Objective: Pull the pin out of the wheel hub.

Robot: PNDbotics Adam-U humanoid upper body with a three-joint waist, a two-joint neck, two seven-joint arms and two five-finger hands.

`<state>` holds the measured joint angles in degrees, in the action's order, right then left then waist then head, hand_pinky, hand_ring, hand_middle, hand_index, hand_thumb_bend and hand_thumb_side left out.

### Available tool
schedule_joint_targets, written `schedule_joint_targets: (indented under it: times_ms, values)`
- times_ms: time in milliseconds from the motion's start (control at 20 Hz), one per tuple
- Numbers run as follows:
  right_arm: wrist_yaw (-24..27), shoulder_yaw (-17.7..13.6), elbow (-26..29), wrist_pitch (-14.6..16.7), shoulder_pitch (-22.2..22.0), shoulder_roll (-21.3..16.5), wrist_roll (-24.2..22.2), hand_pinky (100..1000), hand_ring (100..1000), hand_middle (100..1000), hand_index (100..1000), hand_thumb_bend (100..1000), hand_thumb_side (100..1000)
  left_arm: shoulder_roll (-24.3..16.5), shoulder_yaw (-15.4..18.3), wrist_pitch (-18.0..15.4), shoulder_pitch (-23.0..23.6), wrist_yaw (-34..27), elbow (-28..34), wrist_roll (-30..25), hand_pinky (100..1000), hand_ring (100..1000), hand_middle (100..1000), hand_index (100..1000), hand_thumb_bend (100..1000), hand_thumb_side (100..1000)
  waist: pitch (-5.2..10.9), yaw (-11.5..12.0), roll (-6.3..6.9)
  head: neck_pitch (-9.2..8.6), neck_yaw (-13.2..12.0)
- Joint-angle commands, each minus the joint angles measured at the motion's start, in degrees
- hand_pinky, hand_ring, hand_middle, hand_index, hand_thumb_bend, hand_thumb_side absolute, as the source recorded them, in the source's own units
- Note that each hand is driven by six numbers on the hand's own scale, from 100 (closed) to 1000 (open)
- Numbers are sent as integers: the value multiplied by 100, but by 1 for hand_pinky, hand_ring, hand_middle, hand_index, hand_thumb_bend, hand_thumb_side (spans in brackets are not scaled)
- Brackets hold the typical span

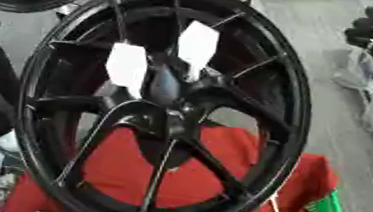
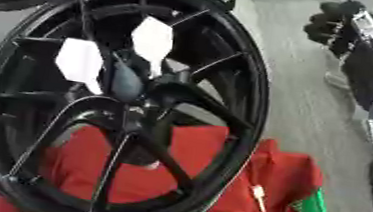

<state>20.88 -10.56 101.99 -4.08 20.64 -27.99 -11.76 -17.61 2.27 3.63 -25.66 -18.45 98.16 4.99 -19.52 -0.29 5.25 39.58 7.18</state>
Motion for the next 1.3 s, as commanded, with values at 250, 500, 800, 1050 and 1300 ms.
schedule_joint_targets:
  times_ms: [250,500,800,1050,1300]
  values:
    - [-7,-61,127,13,53,-101,-4,840,735,654,755,100,716,-142,47,-15,-46,-1,91,18,827,814,753,797,124,805,111,-1,-23,-110,3]
    - [-7,-56,125,9,59,-106,-9,841,735,654,755,100,717,-144,38,-14,-55,1,88,9,827,814,753,796,124,803,113,-14,-17,-123,25]
    - [-14,-98,99,15,40,-119,32,841,735,655,756,100,718,-230,-20,1,-325,-104,209,-37,828,816,756,799,104,768,119,-54,-2,-146,148]
    - [-70,-92,58,8,-54,-167,21,841,735,655,756,100,726,-1121,-429,46,-891,-279,205,-374,827,817,763,804,100,731,180,-30,54,-72,241]
    - [-139,-97,27,36,-150,-233,17,842,735,655,757,100,728,-2282,-1049,276,-1760,-518,221,-949,834,823,777,815,100,667,224,26,93,-10,424]
